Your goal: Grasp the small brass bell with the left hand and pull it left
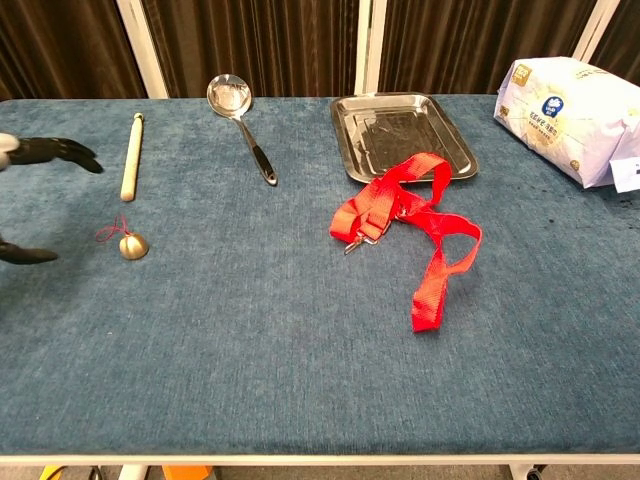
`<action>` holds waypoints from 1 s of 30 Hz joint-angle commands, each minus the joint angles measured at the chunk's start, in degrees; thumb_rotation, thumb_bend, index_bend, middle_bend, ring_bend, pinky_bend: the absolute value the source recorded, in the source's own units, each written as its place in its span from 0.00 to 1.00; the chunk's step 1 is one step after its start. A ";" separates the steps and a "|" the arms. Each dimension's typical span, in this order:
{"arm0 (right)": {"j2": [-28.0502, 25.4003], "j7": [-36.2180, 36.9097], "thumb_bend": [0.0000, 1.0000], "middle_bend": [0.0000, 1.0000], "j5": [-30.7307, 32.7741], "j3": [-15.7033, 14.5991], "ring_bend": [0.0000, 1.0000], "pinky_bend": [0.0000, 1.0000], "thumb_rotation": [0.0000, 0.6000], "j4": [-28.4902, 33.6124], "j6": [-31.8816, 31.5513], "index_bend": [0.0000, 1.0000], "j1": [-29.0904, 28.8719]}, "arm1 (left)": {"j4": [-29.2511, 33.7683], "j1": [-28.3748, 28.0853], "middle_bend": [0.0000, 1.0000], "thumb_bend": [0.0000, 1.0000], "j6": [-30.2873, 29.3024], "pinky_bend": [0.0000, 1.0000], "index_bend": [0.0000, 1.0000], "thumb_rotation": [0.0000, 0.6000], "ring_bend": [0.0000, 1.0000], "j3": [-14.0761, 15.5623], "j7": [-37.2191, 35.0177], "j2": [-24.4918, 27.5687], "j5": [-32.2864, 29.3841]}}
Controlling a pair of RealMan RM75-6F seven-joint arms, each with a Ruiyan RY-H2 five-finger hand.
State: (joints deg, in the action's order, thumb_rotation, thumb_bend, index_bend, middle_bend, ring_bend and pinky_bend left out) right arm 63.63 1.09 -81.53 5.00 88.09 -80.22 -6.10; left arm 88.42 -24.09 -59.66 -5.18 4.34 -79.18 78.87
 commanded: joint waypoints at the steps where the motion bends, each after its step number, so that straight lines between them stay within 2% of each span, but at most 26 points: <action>1: -0.06 -0.01 0.24 0.00 -0.07 -0.01 0.00 0.00 1.00 0.00 -0.06 0.00 0.01 | -2.22 -1.58 0.07 0.19 1.82 0.01 0.21 1.00 0.00 -0.33 -0.58 -1.89 -0.78; 20: 0.13 0.00 0.24 0.00 0.59 -0.22 0.00 0.00 1.00 -0.37 1.02 0.00 -0.20 | -6.02 -5.35 0.10 0.23 6.42 0.01 0.35 1.00 0.00 -0.96 -1.60 -5.71 -5.31; 30: 0.17 0.37 0.24 0.00 0.75 -0.38 0.00 0.00 1.00 -0.71 1.61 0.00 -0.33 | -6.20 -6.76 0.12 0.26 7.56 0.01 0.38 1.00 0.00 -1.24 -1.35 -6.37 -6.92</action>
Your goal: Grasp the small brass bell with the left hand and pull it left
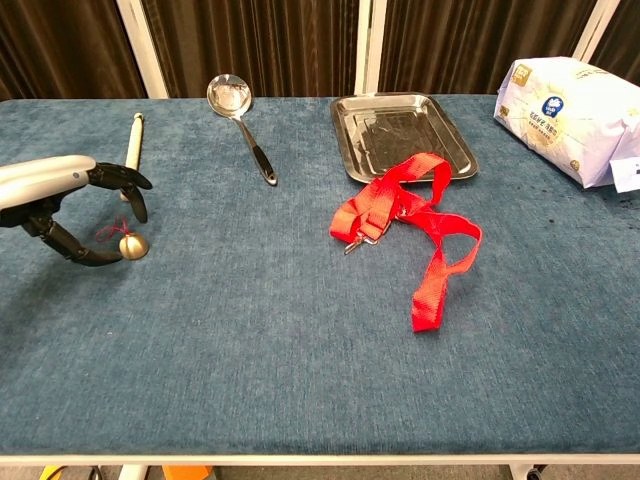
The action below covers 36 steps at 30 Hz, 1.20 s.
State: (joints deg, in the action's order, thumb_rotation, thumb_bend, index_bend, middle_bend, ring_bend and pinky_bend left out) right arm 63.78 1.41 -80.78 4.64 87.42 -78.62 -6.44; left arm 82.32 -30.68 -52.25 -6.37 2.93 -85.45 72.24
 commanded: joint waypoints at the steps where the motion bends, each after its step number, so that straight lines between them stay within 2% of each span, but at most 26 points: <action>1: 0.04 0.08 0.24 0.00 0.02 -0.03 0.00 0.00 1.00 -0.11 0.02 0.00 0.02 | -0.19 -0.29 0.12 0.26 0.27 0.01 0.39 1.00 0.00 -0.08 0.10 -0.18 -0.56; 36: 0.80 0.65 0.24 0.00 0.49 -0.15 0.00 0.00 1.00 -1.35 0.60 0.00 0.00 | -0.29 -1.34 0.18 0.34 -1.79 0.01 0.54 1.00 0.02 -0.18 4.16 -1.77 -4.30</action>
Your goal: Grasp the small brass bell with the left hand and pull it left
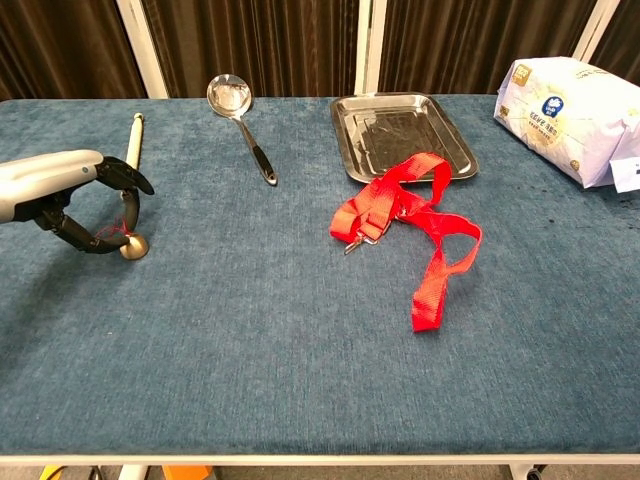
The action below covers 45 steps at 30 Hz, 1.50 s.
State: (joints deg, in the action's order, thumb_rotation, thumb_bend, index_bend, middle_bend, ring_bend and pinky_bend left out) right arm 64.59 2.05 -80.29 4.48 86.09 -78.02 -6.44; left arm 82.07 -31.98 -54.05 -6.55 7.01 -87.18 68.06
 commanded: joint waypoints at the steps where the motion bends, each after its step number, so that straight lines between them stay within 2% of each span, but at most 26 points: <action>1: 0.00 0.03 0.24 0.00 0.00 0.00 0.00 0.00 1.00 -0.02 -0.01 0.00 0.01 | -0.07 -0.05 0.18 0.34 0.03 0.01 0.54 1.00 0.02 0.00 0.11 -0.04 -0.21; 36: -0.03 0.12 0.24 0.00 -0.01 -0.01 0.00 0.00 1.00 -0.06 0.04 0.00 0.02 | 0.62 -0.72 0.22 0.41 -0.05 0.01 0.58 1.00 0.03 0.12 1.63 0.14 -1.93; 40: -0.07 0.18 0.24 0.00 0.01 0.02 0.00 0.00 1.00 -0.06 -0.06 0.00 0.07 | 1.99 -0.45 0.22 0.41 -1.17 0.01 0.58 1.00 0.03 0.01 2.04 0.99 -1.55; 45: -0.09 0.19 0.24 0.00 0.01 0.03 0.00 0.00 1.00 -0.07 -0.11 0.00 0.11 | 6.89 0.54 0.23 0.42 -4.58 0.01 0.59 1.00 0.03 -0.81 2.42 4.32 -0.35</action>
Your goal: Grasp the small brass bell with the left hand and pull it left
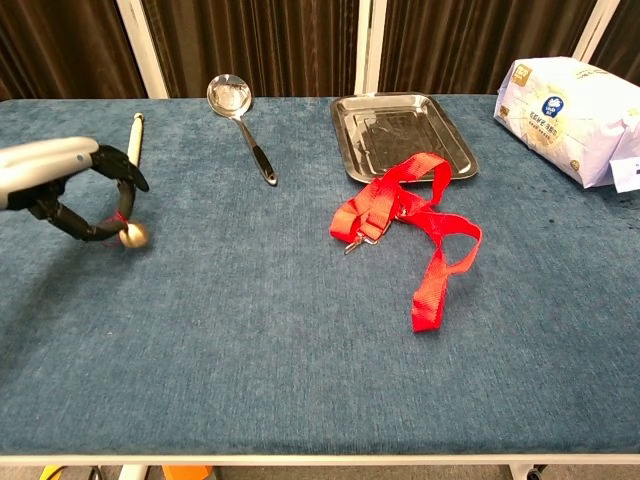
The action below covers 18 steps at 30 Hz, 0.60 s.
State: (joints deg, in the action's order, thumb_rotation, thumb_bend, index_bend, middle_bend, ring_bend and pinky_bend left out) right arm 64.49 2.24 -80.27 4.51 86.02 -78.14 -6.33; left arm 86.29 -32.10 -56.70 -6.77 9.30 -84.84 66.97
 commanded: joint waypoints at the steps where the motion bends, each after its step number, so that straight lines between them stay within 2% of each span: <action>1: 0.02 0.00 0.24 0.00 -0.03 -0.01 0.00 0.00 1.00 0.02 0.02 0.00 -0.02 | 3.81 0.89 0.24 0.42 -2.48 0.01 0.59 1.00 0.03 -0.83 -0.14 2.77 0.89; 7: 0.16 -0.30 0.24 0.00 -0.08 -0.05 0.00 0.00 1.00 0.10 0.22 0.00 -0.16 | 10.75 2.68 0.24 0.42 -4.43 0.01 0.59 1.00 0.03 -2.10 -3.61 9.36 0.92; 12: 0.27 -0.64 0.24 0.00 -0.01 -0.06 0.00 0.00 1.00 0.14 0.30 0.00 -0.21 | 11.20 3.47 0.25 0.42 -4.78 0.01 0.61 1.00 0.04 -2.10 -3.58 11.76 -0.41; 16: 0.24 -1.00 0.24 0.00 0.15 -0.02 0.00 0.00 1.00 0.34 0.40 0.00 -0.26 | 15.03 2.31 0.26 0.43 3.07 0.01 0.61 1.00 0.04 -0.94 -9.19 14.70 -1.67; 18: 0.20 -1.14 0.24 0.00 0.15 0.00 0.00 0.00 1.00 0.51 0.31 0.00 -0.24 | 10.21 2.17 0.26 0.44 -4.23 0.02 0.62 1.00 0.04 0.79 6.35 12.94 1.13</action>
State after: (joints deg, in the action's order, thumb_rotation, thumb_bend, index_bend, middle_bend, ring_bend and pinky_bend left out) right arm 64.70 1.11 -80.13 4.50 86.51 -77.82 -6.57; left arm 99.22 -29.10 -57.03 -8.31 3.34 -71.83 66.27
